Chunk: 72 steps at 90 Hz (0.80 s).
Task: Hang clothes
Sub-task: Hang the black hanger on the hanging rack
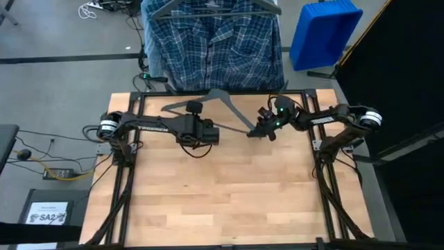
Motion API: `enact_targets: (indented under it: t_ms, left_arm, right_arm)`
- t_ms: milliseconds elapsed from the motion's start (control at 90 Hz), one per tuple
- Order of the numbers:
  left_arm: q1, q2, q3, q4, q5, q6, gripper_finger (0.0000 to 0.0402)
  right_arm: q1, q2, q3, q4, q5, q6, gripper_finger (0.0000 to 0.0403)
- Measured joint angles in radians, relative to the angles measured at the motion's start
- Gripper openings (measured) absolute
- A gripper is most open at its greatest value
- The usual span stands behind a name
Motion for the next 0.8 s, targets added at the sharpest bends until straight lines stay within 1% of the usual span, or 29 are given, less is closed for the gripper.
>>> enact_targets:
  t_ms: [111, 222, 422, 533, 589, 678, 800]
  left_arm:
    - [0.017, -0.041, 0.000, 0.028, 0.006, -0.021, 0.0000]
    - [0.029, -0.079, -0.001, 0.071, 0.010, -0.025, 0.0000]
    - [0.035, -0.133, -0.003, 0.156, 0.017, -0.035, 0.0006]
    - [0.030, -0.154, 0.004, 0.284, 0.031, -0.041, 0.0025]
    - [0.029, -0.164, 0.000, 0.314, 0.034, -0.023, 0.0038]
    - [0.030, -0.176, 0.001, 0.420, 0.023, 0.037, 0.0059]
    - [0.030, -0.185, 0.001, 0.557, -0.014, 0.128, 0.0085]
  right_arm:
    - [-0.034, -0.031, 0.018, 0.002, 0.025, -0.042, 0.0002]
    - [-0.063, -0.075, 0.047, -0.007, 0.069, -0.125, 0.0001]
    - [-0.097, -0.199, 0.133, -0.119, 0.150, -0.255, 0.0001]
    - [-0.106, -0.273, 0.203, -0.207, 0.198, -0.305, 0.0001]
    - [-0.108, -0.304, 0.245, -0.260, 0.210, -0.323, 0.0001]
    - [-0.109, -0.334, 0.328, -0.337, 0.233, -0.353, 0.0001]
    - [-0.109, -0.331, 0.441, -0.467, 0.249, -0.386, 0.0001]
